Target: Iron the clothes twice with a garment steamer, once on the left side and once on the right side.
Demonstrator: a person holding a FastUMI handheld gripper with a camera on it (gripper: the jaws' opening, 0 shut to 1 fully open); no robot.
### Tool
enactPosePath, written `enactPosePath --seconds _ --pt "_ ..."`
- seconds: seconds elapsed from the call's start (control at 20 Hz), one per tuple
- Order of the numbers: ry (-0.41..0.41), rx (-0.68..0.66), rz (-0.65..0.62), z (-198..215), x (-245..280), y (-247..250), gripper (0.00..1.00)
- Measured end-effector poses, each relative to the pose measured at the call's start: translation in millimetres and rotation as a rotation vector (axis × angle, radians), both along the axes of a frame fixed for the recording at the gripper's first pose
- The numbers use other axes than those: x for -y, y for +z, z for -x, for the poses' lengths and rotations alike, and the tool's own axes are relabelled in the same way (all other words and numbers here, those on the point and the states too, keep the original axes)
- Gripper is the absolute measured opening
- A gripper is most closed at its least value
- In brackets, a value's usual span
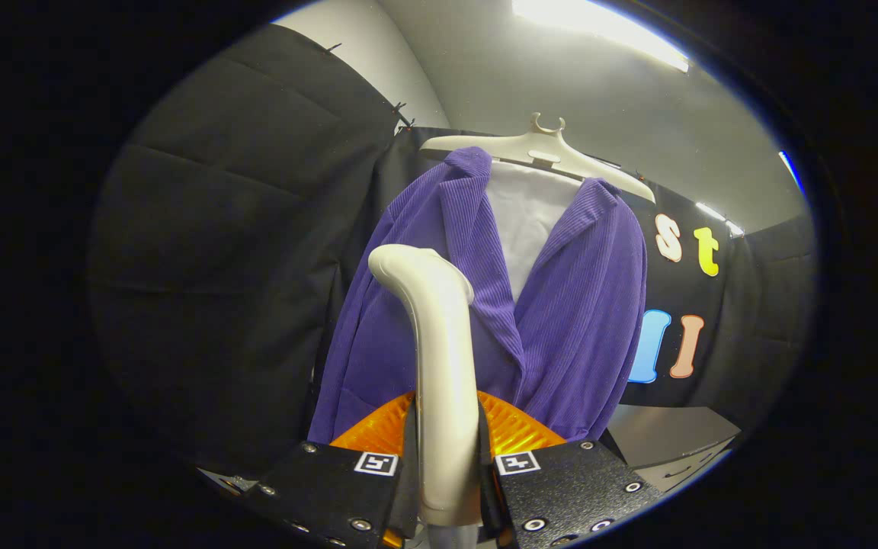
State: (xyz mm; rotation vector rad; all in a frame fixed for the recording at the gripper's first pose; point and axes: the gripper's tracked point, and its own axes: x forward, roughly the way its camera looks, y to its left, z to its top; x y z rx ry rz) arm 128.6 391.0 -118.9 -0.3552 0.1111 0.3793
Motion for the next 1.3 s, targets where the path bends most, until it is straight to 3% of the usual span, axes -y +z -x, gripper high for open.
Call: enactPosePath --seconds 0.4,1.3 --pt "0.015 -0.121 0.090 22.9 11.4 -76.8 0.32" --pt "0.038 -0.271 0.246 70.7 46.3 -196.6 0.32"
